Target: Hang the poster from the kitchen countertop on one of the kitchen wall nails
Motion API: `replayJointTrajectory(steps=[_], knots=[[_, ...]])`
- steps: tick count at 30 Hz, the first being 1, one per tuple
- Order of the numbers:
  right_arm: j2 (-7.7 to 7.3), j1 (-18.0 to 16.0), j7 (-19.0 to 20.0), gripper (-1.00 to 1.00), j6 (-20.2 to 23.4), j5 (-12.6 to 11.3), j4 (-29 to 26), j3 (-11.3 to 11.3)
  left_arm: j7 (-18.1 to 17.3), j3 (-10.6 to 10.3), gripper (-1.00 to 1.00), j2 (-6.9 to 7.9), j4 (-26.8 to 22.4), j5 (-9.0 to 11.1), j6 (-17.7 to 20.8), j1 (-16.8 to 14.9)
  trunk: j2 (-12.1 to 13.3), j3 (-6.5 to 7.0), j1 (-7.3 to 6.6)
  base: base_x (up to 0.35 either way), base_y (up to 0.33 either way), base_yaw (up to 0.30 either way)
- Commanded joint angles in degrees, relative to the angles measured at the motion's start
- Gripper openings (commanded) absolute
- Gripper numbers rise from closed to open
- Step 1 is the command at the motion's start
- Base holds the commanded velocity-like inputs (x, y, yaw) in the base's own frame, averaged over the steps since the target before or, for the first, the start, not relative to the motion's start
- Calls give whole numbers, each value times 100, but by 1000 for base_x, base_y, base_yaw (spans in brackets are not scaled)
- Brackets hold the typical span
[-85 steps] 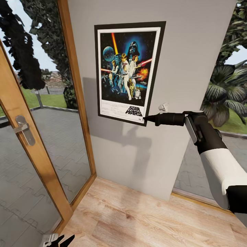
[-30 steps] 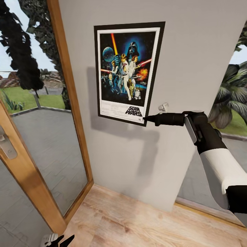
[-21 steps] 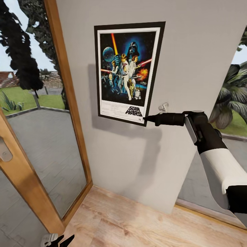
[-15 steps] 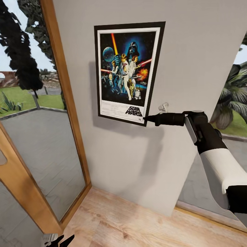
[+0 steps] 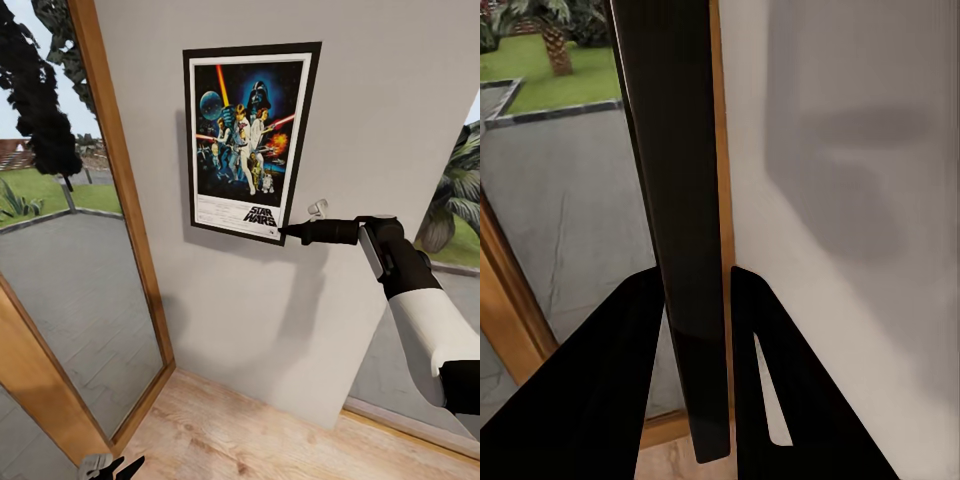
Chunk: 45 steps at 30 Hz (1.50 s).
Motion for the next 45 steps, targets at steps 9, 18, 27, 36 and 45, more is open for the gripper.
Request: replayJointTrajectory(steps=[9, 18, 27, 36, 45], knots=[[-6, -7, -10, -100, 52, -53, 0, 16, -7, -48, 100, 3, 3, 41, -37, -7, -13, -13, 4, 76, -3, 0], [-6, -7, -10, -100, 52, -51, 0, 16, -7, -48, 100, 3, 3, 41, -34, -5, -13, -13, 4, 25, 0, 0], [-6, -7, -10, -100, 50, -49, 0, 16, -7, -48, 100, 3, 3, 41, -40, -8, -13, -13, 4, 86, -17, 0], [-6, -7, -10, -100, 44, -47, 0, 16, -7, -48, 100, 3, 3, 41, -42, -6, -13, -13, 4, 36, -10, 0], [-6, -7, -10, -100, 43, -47, 0, 16, -7, -48, 100, 3, 3, 41, -42, -8, -13, -13, 4, 110, -71, 0]])
